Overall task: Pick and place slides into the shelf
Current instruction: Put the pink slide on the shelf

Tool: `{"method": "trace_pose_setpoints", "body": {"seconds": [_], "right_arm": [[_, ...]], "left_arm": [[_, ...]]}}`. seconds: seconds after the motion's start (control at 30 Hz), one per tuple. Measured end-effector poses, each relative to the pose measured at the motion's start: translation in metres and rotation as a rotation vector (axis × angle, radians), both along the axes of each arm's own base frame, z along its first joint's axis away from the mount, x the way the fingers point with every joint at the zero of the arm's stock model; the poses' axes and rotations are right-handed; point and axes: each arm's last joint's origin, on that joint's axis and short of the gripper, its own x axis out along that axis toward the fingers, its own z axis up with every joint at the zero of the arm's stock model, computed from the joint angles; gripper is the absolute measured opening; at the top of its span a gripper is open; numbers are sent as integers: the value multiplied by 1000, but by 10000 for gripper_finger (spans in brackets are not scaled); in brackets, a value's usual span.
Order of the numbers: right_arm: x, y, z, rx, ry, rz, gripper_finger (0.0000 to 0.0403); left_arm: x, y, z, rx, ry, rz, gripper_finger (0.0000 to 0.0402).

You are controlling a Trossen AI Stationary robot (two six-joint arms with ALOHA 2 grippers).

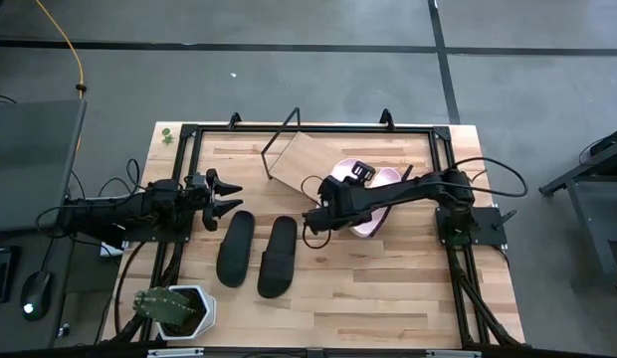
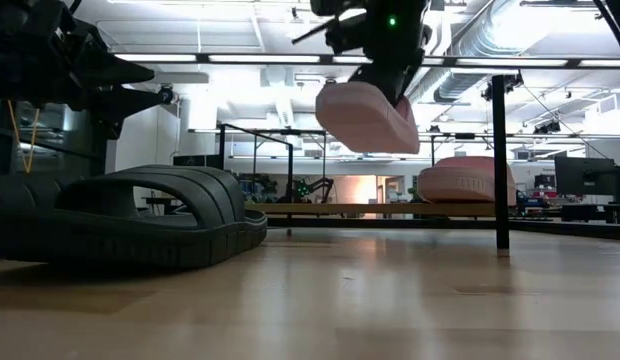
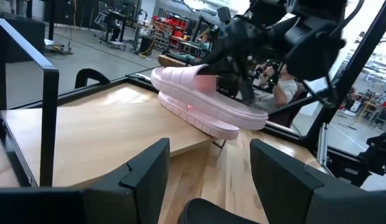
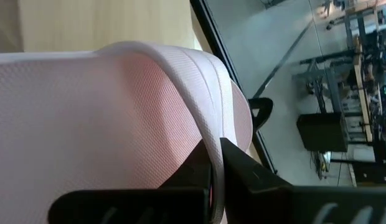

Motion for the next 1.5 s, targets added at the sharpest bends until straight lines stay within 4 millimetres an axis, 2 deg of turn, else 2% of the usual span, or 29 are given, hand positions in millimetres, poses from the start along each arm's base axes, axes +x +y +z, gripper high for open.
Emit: {"method": "trace_pose_setpoints", "body": {"seconds": [0.63, 1.5], "right_arm": [[0, -24, -3, -9, 26, -50, 0], [4, -24, -9, -56, 44, -38, 0]], "left_arm": [[0, 0, 0, -3, 0, -8, 205], [0, 0, 0, -4, 1, -8, 205]]}}
